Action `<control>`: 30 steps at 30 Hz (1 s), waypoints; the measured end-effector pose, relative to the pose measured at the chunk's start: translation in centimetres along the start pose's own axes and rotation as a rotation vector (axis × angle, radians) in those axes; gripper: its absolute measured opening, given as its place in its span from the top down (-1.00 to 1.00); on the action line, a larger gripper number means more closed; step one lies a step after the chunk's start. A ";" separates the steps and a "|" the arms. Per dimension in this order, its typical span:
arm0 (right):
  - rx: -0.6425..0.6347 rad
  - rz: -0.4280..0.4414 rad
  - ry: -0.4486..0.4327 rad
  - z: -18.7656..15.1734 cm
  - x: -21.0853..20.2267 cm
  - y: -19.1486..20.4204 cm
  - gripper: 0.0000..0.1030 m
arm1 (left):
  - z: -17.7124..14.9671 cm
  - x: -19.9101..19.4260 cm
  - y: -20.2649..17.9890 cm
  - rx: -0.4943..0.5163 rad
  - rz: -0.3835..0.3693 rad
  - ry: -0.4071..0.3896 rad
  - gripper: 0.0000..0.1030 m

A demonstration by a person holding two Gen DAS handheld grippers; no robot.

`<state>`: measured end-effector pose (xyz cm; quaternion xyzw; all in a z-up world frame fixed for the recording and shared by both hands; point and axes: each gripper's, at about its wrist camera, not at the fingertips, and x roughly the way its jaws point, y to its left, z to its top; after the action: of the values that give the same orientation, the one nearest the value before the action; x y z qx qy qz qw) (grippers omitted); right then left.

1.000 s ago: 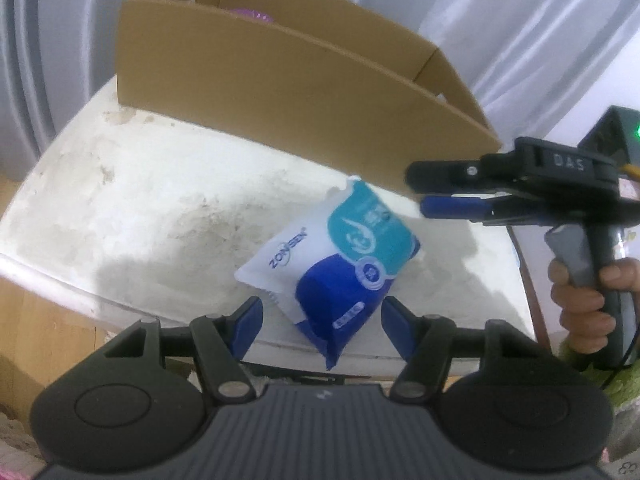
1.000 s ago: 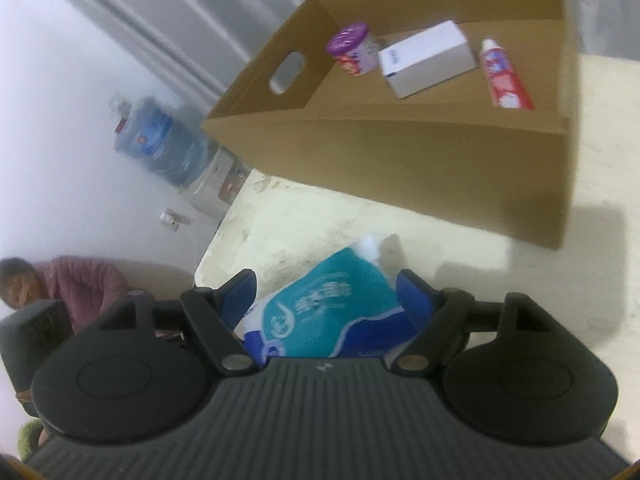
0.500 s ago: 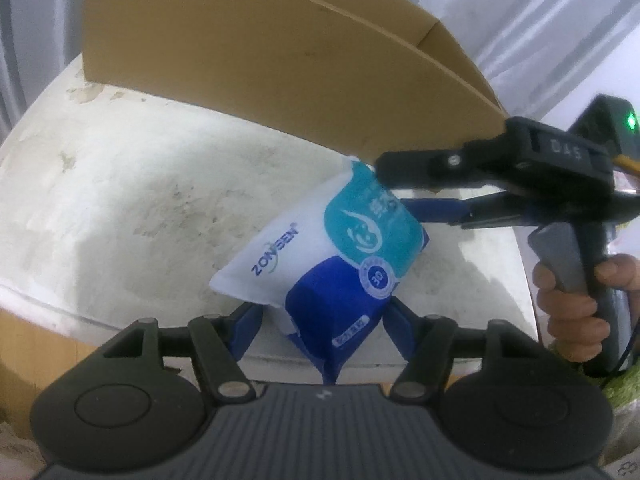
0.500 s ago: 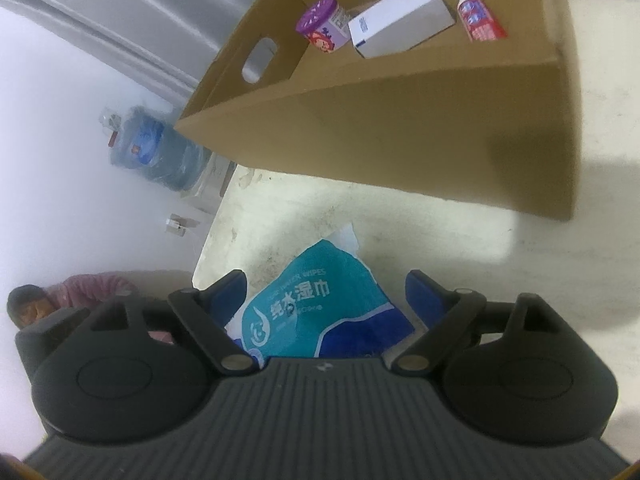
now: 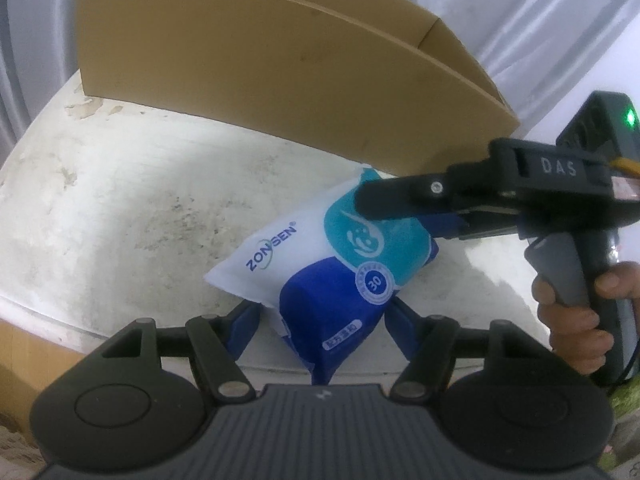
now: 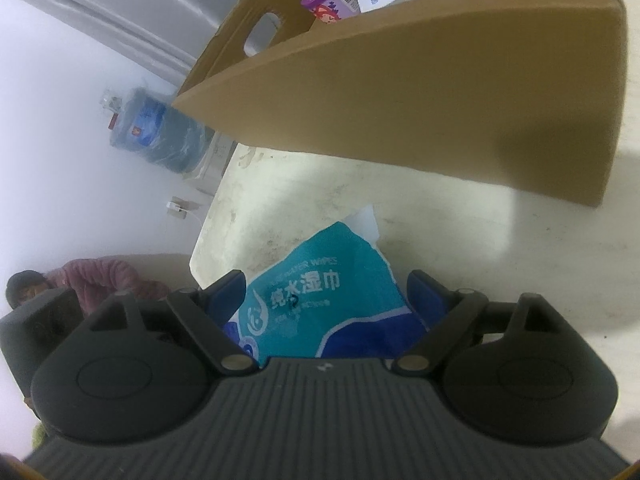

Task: Organize objects
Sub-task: 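Lower the open right gripper around the blue-and-white wet-wipe pack, then close the right gripper on the wet-wipe pack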

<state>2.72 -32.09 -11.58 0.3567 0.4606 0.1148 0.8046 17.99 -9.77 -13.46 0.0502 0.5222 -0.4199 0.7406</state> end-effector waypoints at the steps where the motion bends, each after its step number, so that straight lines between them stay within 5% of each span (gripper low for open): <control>1: 0.001 0.002 0.002 0.0 -0.1 -0.2 -0.72 | 0.0 0.1 -0.1 0.005 0.002 0.000 -0.36; 18: -0.022 -0.003 -0.011 0.3 -0.4 0.1 -0.73 | -0.7 -1.6 -1.2 -0.010 -0.035 -0.023 -0.40; 30: -0.003 0.002 -0.023 0.1 -0.7 -0.7 -0.73 | -0.2 -0.6 -0.8 0.002 0.008 -0.004 -0.41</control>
<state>2.36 -32.99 -11.53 0.3573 0.4507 0.1120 0.8103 17.24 -9.88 -12.74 0.0521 0.5200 -0.4174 0.7435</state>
